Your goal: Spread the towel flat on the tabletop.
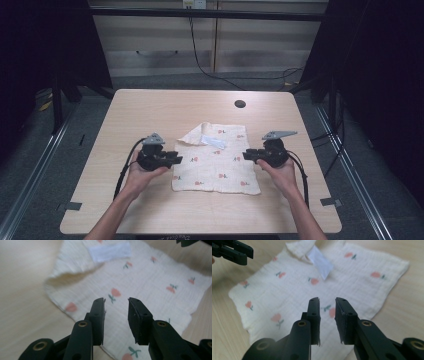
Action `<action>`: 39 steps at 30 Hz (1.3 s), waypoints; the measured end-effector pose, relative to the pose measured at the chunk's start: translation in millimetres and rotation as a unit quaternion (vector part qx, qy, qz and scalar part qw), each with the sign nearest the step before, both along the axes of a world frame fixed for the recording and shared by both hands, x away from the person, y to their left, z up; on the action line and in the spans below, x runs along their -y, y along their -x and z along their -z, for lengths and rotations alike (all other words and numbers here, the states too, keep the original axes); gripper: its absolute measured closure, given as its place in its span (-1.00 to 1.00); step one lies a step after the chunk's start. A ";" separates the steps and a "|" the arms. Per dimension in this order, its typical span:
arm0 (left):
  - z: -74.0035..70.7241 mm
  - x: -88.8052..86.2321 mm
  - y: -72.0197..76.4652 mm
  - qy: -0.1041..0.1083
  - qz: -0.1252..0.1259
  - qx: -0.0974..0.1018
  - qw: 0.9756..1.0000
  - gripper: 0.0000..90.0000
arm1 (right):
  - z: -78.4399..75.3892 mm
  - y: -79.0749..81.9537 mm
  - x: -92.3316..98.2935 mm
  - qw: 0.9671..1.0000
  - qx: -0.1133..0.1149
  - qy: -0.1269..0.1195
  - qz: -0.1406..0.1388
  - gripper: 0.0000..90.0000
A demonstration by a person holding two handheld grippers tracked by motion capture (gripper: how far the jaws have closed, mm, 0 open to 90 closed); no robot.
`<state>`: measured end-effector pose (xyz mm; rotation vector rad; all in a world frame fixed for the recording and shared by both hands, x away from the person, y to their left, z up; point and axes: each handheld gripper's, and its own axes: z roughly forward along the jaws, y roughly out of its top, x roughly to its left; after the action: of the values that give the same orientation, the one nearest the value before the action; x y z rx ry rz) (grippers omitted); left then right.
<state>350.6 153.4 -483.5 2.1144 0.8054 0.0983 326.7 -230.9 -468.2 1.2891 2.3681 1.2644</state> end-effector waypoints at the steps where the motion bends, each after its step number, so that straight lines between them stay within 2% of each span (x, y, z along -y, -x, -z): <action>1: 3.9 2.2 0.6 -0.003 0.000 -0.003 1.000 0.47 | 7.4 1.5 -2.3 1.000 -0.009 0.004 -0.002 0.66; 3: 8.0 4.8 1.1 -0.003 0.003 -0.008 1.000 0.47 | 11.1 2.4 -3.3 1.000 -0.015 0.004 -0.003 0.66; 4: 14.3 8.2 2.0 -0.010 0.002 -0.010 1.000 0.47 | 20.7 2.8 -6.2 1.000 -0.021 0.004 -0.006 0.67; 5: 18.0 9.7 2.3 -0.020 0.005 -0.009 1.000 0.47 | 23.0 2.8 -7.1 1.000 -0.024 0.004 -0.006 0.67; 10: 20.8 7.2 7.8 -0.017 0.007 -0.004 1.000 0.47 | 36.4 6.2 -11.1 0.999 -0.040 0.011 -0.015 0.68; 14: 21.0 3.9 13.1 -0.015 0.012 -0.002 1.000 0.47 | 37.7 12.2 -10.7 0.999 -0.040 0.002 -0.018 0.70; 15: 21.1 1.5 17.7 -0.015 0.014 -0.002 1.000 0.47 | 38.2 18.1 -10.4 0.999 -0.039 -0.001 -0.021 0.71; 18: 21.6 -1.0 25.3 -0.012 0.018 0.000 1.000 0.47 | 38.4 27.6 -9.7 0.999 -0.037 -0.001 -0.025 0.72; 25: 19.9 -3.4 41.8 -0.019 0.033 0.000 0.999 0.48 | 37.2 44.1 -11.1 0.999 -0.037 0.004 -0.038 0.72; 26: 19.6 -4.5 48.5 -0.019 0.039 0.000 0.999 0.48 | 36.7 51.3 -12.2 0.998 -0.034 0.007 -0.044 0.72; 30: 18.7 -6.9 58.1 -0.020 0.047 -0.004 0.999 0.48 | 36.2 60.7 -12.0 0.998 -0.035 0.008 -0.051 0.73; 31: 18.7 -8.2 63.3 -0.016 0.049 -0.007 0.999 0.48 | 35.9 67.3 -11.6 0.998 -0.033 0.011 -0.056 0.73; 33: 18.5 -8.3 66.7 -0.019 0.053 -0.004 0.998 0.49 | 36.1 70.1 -11.3 0.998 -0.031 0.010 -0.056 0.73; 34: 17.7 -8.5 71.0 -0.021 0.057 -0.006 0.998 0.49 | 36.5 76.5 -10.0 0.998 -0.033 0.006 -0.057 0.73; 36: 17.2 -8.4 72.3 -0.020 0.061 -0.012 0.998 0.45 | 37.2 80.1 -9.1 0.998 -0.033 0.001 -0.057 0.73; 37: 16.0 -8.1 70.9 -0.023 0.061 -0.009 0.998 0.42 | 37.0 81.1 -9.4 0.998 -0.032 0.001 -0.056 0.73; 39: 10.8 -6.9 64.5 -0.016 0.052 -0.003 0.999 0.40 | 36.4 81.5 -10.5 0.998 -0.030 0.006 -0.058 0.73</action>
<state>286.1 160.3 -494.4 2.1841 0.7001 0.0489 245.1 -220.4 -504.6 1.2195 2.5211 1.2563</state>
